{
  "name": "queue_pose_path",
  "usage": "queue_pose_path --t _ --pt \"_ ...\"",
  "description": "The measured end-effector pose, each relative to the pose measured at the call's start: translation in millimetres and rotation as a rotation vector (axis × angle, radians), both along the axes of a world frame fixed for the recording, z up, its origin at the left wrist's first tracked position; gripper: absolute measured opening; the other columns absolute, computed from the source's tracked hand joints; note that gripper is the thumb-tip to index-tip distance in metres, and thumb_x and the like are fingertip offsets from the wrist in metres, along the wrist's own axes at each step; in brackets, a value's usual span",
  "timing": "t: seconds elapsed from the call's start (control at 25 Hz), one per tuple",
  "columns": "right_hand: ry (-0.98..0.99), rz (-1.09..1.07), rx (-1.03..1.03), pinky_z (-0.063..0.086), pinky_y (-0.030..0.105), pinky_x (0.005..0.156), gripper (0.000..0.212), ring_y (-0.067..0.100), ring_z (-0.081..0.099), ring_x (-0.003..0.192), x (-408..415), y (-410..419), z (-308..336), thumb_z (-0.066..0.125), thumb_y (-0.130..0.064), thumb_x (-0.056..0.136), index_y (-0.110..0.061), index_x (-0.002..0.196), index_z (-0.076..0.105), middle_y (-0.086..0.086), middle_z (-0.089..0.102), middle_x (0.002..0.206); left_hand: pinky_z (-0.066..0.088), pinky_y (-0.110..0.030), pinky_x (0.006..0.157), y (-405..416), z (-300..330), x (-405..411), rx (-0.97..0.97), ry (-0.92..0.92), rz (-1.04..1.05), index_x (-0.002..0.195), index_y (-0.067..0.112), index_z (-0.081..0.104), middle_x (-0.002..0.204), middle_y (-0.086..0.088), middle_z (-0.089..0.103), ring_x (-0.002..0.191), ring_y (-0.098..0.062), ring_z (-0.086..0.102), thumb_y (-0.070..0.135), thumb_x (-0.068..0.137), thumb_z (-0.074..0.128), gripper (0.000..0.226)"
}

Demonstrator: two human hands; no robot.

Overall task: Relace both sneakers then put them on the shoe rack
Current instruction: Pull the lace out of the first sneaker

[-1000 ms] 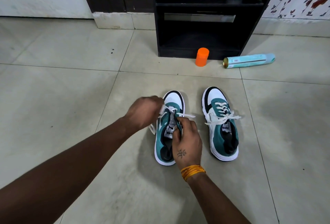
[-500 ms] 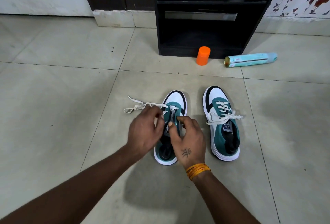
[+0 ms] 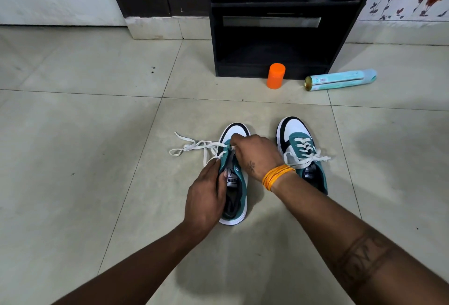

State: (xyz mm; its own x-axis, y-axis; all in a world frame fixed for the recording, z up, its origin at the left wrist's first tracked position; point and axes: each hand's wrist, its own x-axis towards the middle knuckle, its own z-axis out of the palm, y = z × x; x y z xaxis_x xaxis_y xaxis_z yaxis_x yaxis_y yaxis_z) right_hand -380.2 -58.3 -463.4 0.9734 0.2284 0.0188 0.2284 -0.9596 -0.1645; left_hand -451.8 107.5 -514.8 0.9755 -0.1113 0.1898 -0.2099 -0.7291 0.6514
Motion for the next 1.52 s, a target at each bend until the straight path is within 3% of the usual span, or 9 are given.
queue_pose_path --t 0.28,0.48,0.64,0.88,0.96,1.12,1.28,1.4,1.52 --pt "0.024 0.039 -0.157 0.034 0.036 0.064 0.021 0.041 0.067 0.092 7.9 5.5 11.2 0.049 -0.024 0.098 -0.012 0.114 0.055 0.016 0.07 0.102 0.045 -0.028 0.073 -4.3 4.6 -4.8 0.011 0.021 0.057 0.144 0.023 0.055 0.124 0.002 0.071 0.1 -0.024 0.067 0.027 0.11 0.045 0.036" --pt "0.036 -0.511 0.443 0.05 0.039 0.068 0.02 0.041 0.069 0.089 -4.0 -1.8 -17.1 0.051 -0.026 0.094 -0.015 0.108 0.06 0.015 0.073 0.091 0.051 -0.034 0.075 -6.4 4.6 -5.0 0.021 0.035 0.087 0.143 0.024 0.057 0.123 0.001 0.072 0.101 -0.026 0.068 0.03 0.11 0.043 0.037" --pt "-0.058 -0.019 -0.094 0.043 0.038 0.062 0.041 0.042 0.07 0.084 -9.9 2.7 -9.1 0.052 -0.014 0.094 -0.023 0.134 0.052 0.009 0.067 0.107 0.051 -0.033 0.075 -5.2 3.7 -5.3 0.018 0.038 0.096 0.144 0.023 0.057 0.122 0.001 0.072 0.1 -0.026 0.068 0.028 0.11 0.044 0.037" --pt "-0.024 0.192 -0.006 0.054 0.045 0.074 0.024 0.04 0.067 0.093 -2.7 -23.6 -6.1 0.047 -0.034 0.105 -0.021 0.121 0.059 0.007 0.064 0.11 0.052 -0.036 0.079 -7.2 1.2 -7.1 0.009 0.048 0.123 0.146 0.02 0.056 0.129 0.0 0.071 0.107 -0.026 0.068 0.03 0.11 0.041 0.04" --pt "-0.068 0.144 0.202 0.055 0.045 0.07 0.021 0.034 0.067 0.084 -6.7 -28.5 -13.5 0.05 -0.036 0.104 -0.021 0.109 0.063 0.004 0.067 0.097 0.051 -0.034 0.079 -8.5 2.2 -8.4 0.013 0.048 0.127 0.146 0.022 0.056 0.128 0.001 0.071 0.106 -0.026 0.068 0.031 0.11 0.041 0.04" --pt "0.108 -0.643 1.104 0.058 0.059 0.058 0.015 0.029 0.062 0.049 -12.3 -20.8 -28.2 0.061 -0.026 0.1 -0.021 0.088 0.069 0.007 0.067 0.063 0.045 -0.029 0.074 -11.4 5.4 -7.0 0.024 0.06 0.147 0.145 0.026 0.058 0.122 0.003 0.073 0.1 -0.024 0.069 0.03 0.11 0.042 0.039" --pt "-0.255 -0.17 0.237 0.047 0.035 0.053 0.04 0.036 0.065 0.061 -20.1 -16.5 -29.4 0.061 -0.022 0.092 -0.026 0.132 0.059 0.008 0.069 0.084 0.052 -0.035 0.078 -11.3 5.9 -7.3 0.04 0.066 0.138 0.144 0.025 0.058 0.124 0.002 0.072 0.103 -0.026 0.069 0.03 0.109 0.041 0.039" --pt "-0.269 0.062 -0.158 0.028 0.03 0.048 0.028 0.034 0.068 0.057 -18.9 -0.1 -9.8 0.072 -0.019 0.078 -0.022 0.106 0.069 0.003 0.068 0.083 0.054 -0.037 0.079 -12.6 6.3 -6.8 0.043 0.078 0.147 0.144 0.025 0.057 0.124 0.002 0.072 0.103 -0.026 0.069 0.029 0.109 0.042 0.039" --pt "-0.201 0.086 -0.225 0.029 0.031 0.05 0.017 0.035 0.07 0.062 -9.3 0.8 -2.4 0.071 -0.013 0.079 -0.016 0.095 0.066 0.006 0.068 0.084 0.053 -0.037 0.078 -14.6 8.5 -6.3 0.07 0.08 0.142 0.144 0.024 0.058 0.124 0.0 0.072 0.103 -0.028 0.069 0.029 0.108 0.042 0.04"
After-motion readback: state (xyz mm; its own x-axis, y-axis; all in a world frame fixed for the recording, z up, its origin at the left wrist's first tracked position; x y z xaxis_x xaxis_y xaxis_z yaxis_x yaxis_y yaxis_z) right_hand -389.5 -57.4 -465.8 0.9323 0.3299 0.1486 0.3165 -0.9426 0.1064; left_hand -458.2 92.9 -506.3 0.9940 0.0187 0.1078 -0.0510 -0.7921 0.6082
